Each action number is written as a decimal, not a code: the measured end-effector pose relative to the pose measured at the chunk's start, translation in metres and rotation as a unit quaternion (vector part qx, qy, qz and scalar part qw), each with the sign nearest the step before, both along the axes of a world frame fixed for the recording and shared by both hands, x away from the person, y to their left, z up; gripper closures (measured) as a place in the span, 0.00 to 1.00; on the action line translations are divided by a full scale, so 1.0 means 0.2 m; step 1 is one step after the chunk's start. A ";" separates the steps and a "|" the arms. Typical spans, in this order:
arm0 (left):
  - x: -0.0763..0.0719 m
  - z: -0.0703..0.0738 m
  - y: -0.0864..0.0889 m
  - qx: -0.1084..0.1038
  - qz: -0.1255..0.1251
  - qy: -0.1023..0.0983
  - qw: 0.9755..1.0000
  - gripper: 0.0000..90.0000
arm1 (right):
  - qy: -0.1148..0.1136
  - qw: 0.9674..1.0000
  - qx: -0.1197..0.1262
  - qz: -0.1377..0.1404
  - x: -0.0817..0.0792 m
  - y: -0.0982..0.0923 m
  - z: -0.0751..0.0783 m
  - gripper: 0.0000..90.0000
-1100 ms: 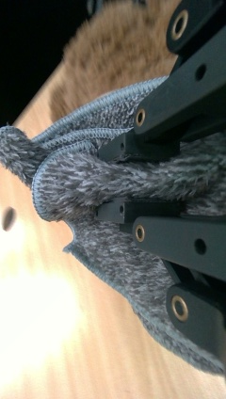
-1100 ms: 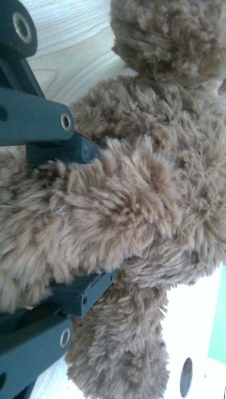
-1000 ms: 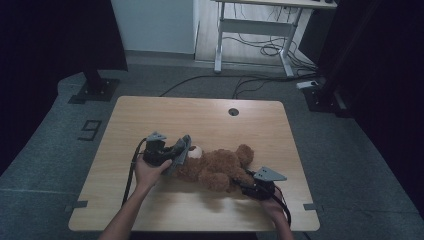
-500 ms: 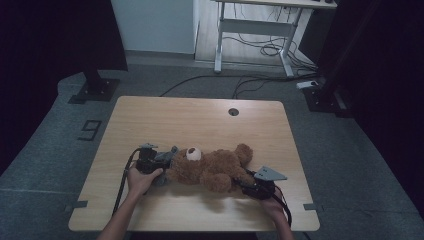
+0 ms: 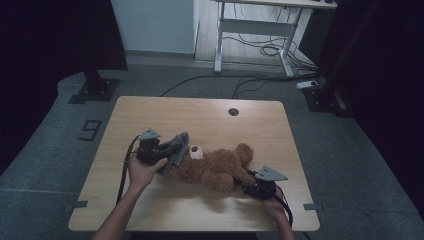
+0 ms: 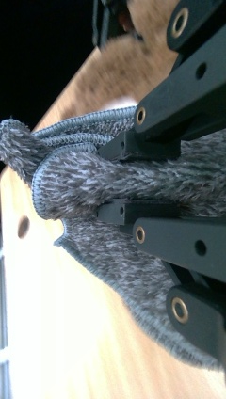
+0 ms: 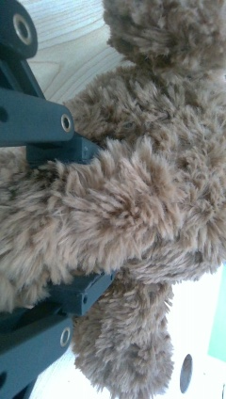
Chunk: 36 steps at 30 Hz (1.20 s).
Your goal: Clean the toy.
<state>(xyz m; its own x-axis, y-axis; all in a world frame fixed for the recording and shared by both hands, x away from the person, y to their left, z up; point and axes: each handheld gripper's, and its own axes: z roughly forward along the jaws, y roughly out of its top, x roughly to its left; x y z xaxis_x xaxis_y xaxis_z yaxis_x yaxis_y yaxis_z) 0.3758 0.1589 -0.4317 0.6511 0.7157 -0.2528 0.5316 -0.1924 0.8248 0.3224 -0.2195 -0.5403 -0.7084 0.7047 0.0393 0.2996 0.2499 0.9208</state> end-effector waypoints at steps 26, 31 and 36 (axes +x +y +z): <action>0.20 -0.41 0.08 0.027 0.037 0.141 0.989 0.83 | 0.001 1.000 -0.004 -0.001 0.01 0.00 -0.01 0.57; 0.16 -0.44 0.11 0.041 0.043 0.142 0.988 0.83 | 0.001 1.000 -0.006 -0.004 0.00 0.00 -0.01 0.57; 0.16 -0.46 0.15 0.045 0.050 0.150 0.986 0.82 | 0.004 1.000 -0.005 -0.005 0.00 -0.01 0.00 0.57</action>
